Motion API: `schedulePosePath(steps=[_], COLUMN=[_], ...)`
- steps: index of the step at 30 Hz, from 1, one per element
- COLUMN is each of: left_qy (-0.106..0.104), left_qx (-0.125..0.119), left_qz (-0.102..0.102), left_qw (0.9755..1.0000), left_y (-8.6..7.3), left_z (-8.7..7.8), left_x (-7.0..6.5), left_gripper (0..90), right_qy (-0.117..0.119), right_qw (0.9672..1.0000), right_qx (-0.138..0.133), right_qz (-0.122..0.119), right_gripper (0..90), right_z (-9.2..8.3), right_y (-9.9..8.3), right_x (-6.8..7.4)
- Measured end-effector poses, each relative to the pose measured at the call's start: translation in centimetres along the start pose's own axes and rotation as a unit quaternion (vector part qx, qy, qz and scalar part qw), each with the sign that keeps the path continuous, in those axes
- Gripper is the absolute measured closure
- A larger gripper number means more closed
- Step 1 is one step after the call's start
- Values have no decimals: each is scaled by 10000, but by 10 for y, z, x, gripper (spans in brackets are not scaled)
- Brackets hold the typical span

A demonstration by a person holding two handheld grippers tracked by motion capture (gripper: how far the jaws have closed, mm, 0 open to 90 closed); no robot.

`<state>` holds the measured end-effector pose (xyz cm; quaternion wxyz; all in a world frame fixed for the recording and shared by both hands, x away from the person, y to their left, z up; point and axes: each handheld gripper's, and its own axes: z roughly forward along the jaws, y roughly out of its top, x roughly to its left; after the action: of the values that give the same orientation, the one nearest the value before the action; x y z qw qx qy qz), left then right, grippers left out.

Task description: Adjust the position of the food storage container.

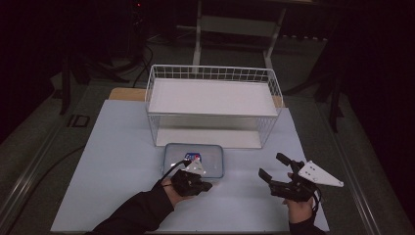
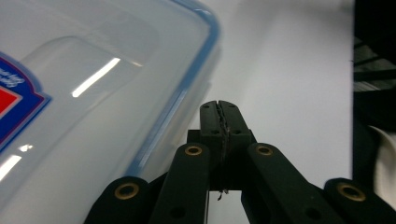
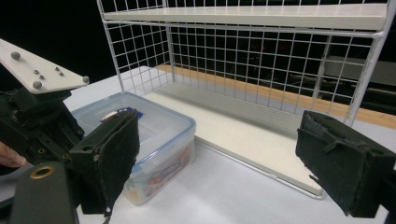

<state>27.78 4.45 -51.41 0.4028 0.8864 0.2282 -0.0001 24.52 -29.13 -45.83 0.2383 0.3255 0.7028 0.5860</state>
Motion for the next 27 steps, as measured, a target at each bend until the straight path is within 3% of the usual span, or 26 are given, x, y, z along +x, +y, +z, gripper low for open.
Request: schedulePosePath(steps=[3,5,6,9,11,12,13,14,17,18,23,25,26,27], left_qy=[-31,3,3,207,282,464,464,600,702,884,1105,1295,1295,1384], left_qx=[-1,-89,-89,-263,-297,-373,-373,-433,-535,-624,-671,-712,-712,-729], left_qz=[-7,50,50,24,22,-15,-15,-139,-159,-181,-412,-612,-612,-664], left_qw=[10000,9999,9999,9994,9992,9982,9982,9972,9960,9940,9908,9871,9871,9855], left_y=[-1,-4,-4,-9,-10,-14,-14,-19,-26,-34,-49,-59,-59,-62], left_z=[-5,-22,-22,-53,-61,-76,-76,-90,-102,-111,-121,-123,-123,-123], left_x=[-3,-7,-7,-6,-4,1,1,10,18,24,41,55,55,60], left_gripper=[899,899,899,899,899,899,899,899,898,899,898,898,898,898], right_qy=[24,30,30,31,29,27,27,36,33,36,26,39,42,44], right_qw=[10000,10000,10000,10000,10000,10000,10000,10000,10000,10000,10000,10000,10000,10000], right_qx=[2,12,12,10,9,19,19,13,11,13,13,22,33,33], right_qz=[7,-2,-2,10,2,-6,-6,5,-19,-29,-23,-16,-24,-23], right_gripper=[133,133,133,133,133,133,133,133,133,133,133,133,133,133], right_z=[1,1,1,1,1,1,1,2,3,3,4,4,5,5], right_y=[0,0,0,0,0,0,0,0,0,0,-1,-1,-1,-1], right_x=[1,1,1,1,1,2,2,2,3,3,3,4,4,5])
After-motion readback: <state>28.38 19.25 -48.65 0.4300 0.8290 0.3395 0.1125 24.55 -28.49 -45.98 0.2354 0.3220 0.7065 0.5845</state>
